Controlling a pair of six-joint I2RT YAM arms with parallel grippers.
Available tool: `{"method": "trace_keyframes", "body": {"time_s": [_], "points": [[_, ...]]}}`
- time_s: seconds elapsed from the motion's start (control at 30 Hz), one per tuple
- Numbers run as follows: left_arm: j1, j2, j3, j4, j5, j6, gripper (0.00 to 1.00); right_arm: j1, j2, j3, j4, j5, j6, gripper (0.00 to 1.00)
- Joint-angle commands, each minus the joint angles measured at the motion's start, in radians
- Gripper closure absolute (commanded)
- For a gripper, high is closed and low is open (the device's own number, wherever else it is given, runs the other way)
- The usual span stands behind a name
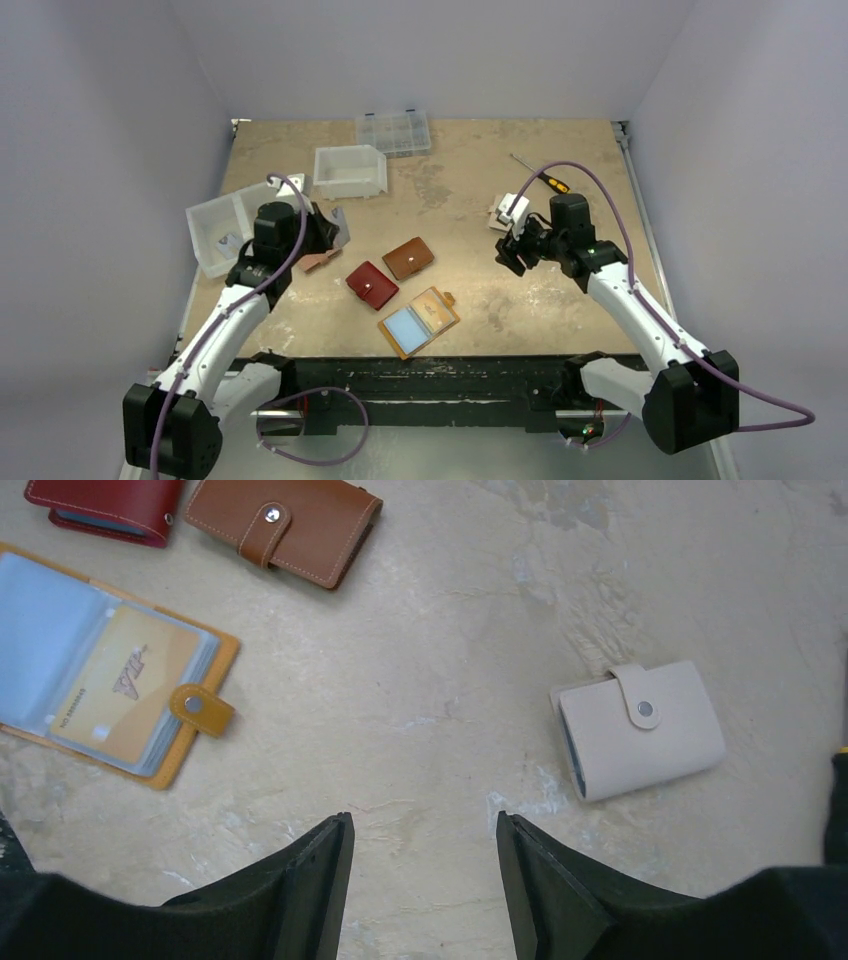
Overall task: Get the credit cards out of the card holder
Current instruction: Place the credit card in the storage box.
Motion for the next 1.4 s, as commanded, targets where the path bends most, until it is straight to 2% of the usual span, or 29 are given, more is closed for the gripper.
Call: {"method": "trace_keyframes", "body": {"time_s": [0.0, 0.17, 0.33, 0.5, 0.73, 0.87, 1.07, 1.27, 1.37], "points": [[0.097, -0.020, 0.105, -0.060, 0.024, 0.054, 1.00, 0.003, -0.018, -0.009, 0.038, 0.054, -0.038, 0.38], [0.218, -0.006, 0.166, -0.151, -0.046, 0.096, 1.00, 0.003, -0.017, -0.017, 0.039, 0.057, -0.056, 0.38], [0.284, -0.010, 0.198, -0.216, -0.243, 0.129, 1.00, 0.005, -0.018, -0.015, 0.033, 0.046, -0.066, 0.39], [0.307, 0.023, 0.191, -0.192, -0.426, 0.130, 1.00, 0.008, -0.016, -0.018, 0.032, 0.041, -0.070, 0.39], [0.411, 0.070, 0.186, -0.126, -0.542, 0.125, 1.00, 0.008, -0.011, -0.022, 0.033, 0.054, -0.071, 0.39], [0.481, 0.108, 0.184, -0.090, -0.547, 0.118, 1.00, 0.007, -0.005, -0.025, 0.036, 0.059, -0.072, 0.39], [0.583, 0.204, 0.173, -0.021, -0.438, 0.134, 1.00, 0.008, 0.010, -0.029, 0.038, 0.053, -0.073, 0.39], [0.600, 0.325, 0.211, 0.001, -0.405, 0.155, 1.00, 0.007, 0.020, -0.034, 0.036, 0.046, -0.081, 0.39], [0.632, 0.387, 0.229, 0.014, -0.317, 0.155, 1.00, 0.007, 0.021, -0.037, 0.034, 0.043, -0.083, 0.40]]}}
